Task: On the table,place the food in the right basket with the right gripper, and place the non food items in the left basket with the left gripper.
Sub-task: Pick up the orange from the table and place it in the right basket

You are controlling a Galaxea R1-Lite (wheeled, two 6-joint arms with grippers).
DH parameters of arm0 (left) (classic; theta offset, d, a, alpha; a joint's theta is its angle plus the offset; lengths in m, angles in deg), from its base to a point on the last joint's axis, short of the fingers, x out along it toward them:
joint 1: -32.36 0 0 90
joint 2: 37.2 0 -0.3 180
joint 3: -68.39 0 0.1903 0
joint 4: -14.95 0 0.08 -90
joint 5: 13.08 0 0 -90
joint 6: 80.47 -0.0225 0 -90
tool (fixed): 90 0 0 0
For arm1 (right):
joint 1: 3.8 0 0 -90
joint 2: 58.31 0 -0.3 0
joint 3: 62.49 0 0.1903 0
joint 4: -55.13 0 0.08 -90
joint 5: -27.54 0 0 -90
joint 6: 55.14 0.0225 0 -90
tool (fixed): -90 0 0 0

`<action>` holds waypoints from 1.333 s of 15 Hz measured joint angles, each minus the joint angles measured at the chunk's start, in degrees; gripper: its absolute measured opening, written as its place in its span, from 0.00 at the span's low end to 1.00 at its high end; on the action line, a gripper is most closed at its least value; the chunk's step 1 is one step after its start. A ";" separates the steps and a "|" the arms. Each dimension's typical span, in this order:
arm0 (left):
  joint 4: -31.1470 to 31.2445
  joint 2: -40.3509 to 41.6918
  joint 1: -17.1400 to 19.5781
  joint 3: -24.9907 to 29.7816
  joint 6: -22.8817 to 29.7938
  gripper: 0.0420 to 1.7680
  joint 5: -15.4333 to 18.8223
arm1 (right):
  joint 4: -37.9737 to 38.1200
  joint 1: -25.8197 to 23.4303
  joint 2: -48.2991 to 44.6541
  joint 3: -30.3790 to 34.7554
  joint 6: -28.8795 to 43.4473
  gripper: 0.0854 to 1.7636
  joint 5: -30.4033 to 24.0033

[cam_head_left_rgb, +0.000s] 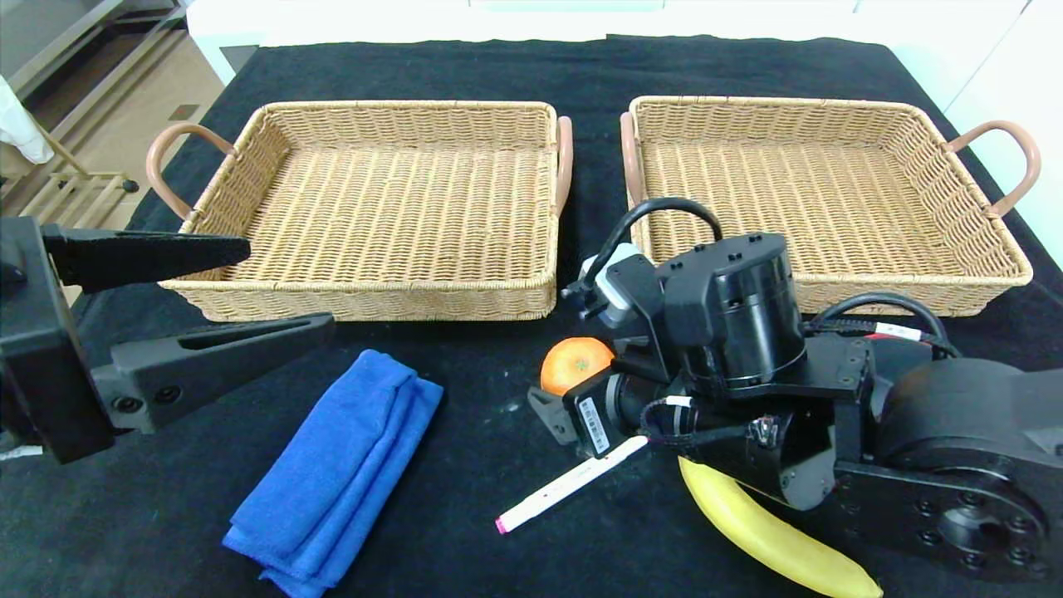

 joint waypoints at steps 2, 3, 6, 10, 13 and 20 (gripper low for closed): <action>0.10 0.00 0.00 0.00 0.00 0.97 0.00 | -1.68 0.24 1.27 -0.04 -0.99 0.97 0.17; 0.10 0.00 0.00 0.00 0.00 0.97 0.01 | -1.96 0.37 1.88 -0.15 -1.21 0.97 0.22; 0.10 0.00 0.00 0.00 0.00 0.97 0.09 | -2.18 0.55 3.28 -0.63 -1.29 0.97 0.33; 0.18 -0.09 0.00 0.00 0.02 0.97 0.21 | -2.21 0.00 4.39 -1.02 -1.26 0.97 0.24; 0.24 -0.09 -0.13 0.02 0.00 0.97 0.21 | -2.24 -0.33 4.91 -1.29 -1.27 0.97 0.22; 0.27 -0.09 -0.27 0.17 0.00 0.97 0.26 | -2.33 -0.80 5.44 -1.52 -1.27 0.97 0.22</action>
